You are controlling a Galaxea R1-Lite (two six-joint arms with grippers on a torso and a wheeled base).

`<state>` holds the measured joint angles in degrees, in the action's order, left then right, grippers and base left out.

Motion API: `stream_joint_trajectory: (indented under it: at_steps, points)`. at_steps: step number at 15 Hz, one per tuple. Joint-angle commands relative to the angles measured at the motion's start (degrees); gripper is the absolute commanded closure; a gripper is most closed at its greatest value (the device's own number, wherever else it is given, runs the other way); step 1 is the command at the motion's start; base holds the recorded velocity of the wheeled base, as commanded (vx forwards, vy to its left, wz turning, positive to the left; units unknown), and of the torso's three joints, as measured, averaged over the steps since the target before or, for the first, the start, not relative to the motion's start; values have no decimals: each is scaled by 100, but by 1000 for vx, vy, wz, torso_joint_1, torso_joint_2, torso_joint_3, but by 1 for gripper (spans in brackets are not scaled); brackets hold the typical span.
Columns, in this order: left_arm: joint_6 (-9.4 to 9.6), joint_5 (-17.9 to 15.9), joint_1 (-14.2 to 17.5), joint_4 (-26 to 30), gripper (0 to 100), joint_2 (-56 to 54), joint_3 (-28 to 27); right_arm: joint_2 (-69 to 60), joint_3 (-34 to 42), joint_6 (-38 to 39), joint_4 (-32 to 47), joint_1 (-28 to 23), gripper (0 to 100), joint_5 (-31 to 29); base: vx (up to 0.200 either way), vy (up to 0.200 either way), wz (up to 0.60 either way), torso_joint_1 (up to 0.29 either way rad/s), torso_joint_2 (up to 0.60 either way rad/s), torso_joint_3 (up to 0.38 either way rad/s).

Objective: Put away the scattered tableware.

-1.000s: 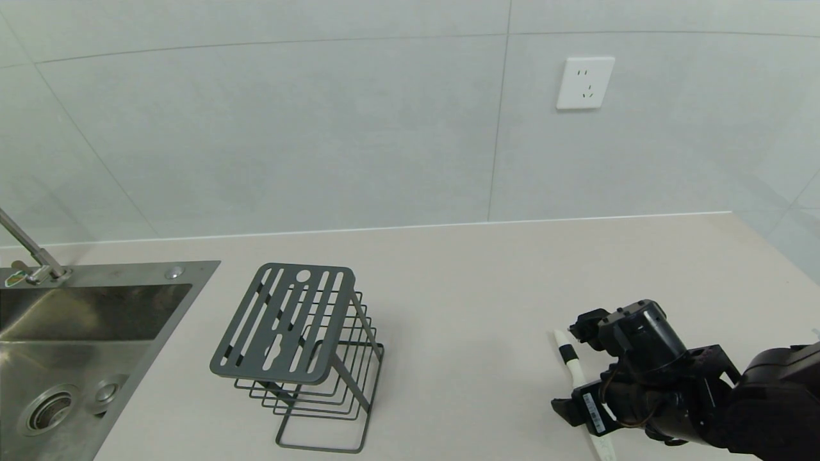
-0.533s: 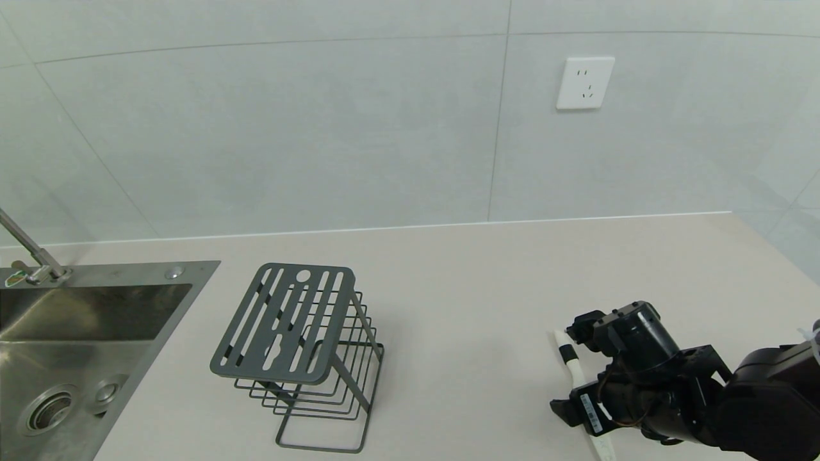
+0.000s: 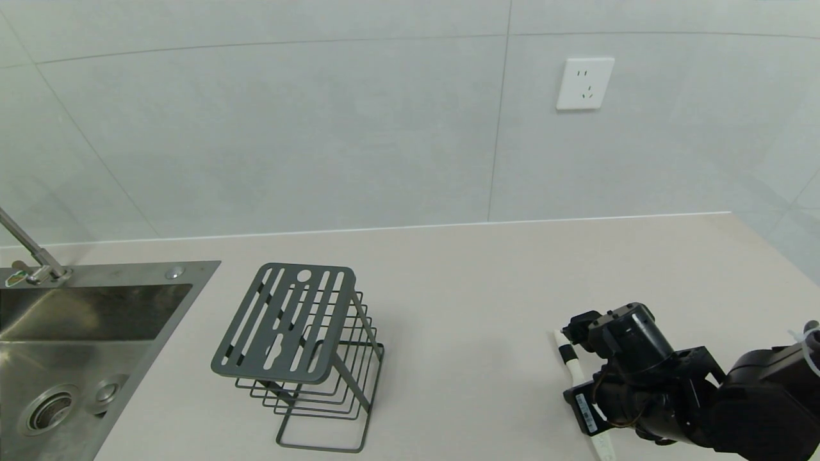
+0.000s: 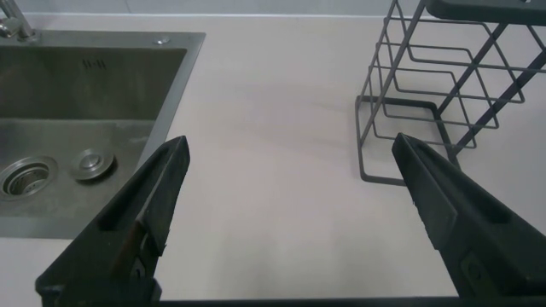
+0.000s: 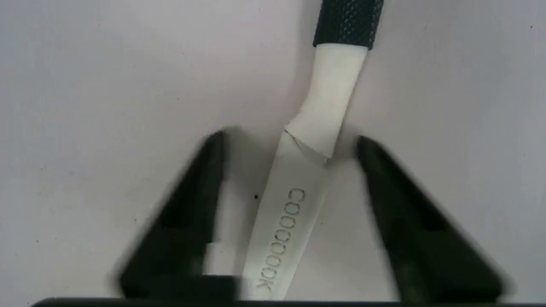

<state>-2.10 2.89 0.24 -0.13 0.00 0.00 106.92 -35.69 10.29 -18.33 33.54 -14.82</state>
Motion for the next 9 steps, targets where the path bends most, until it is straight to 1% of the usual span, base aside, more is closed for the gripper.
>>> stream_joint_trajectory:
  at_steps: [1,4,6,7,8,9]
  points:
    - [-1,1,2,-4,0,0,0,39,19,-1,32,4,100,-3,0,0,0,0,0,0]
    - [8,1,2,-4,0,0,0,48,27,-9,32,4,100,-3,0,0,0,0,0,0]
    - [16,-16,2,-4,0,0,0,-49,-157,-27,-74,4,100,-3,0,0,0,0,0,0]
    - [69,-34,2,5,0,0,0,-128,-271,-36,-197,4,100,6,0,0,0,0,0,0]
    - [69,-34,2,5,0,0,0,-137,-280,-36,-197,4,100,6,0,0,0,0,0,0]
    - [104,-78,2,5,0,0,0,-374,-412,-247,-355,13,100,6,0,0,0,0,0,0]
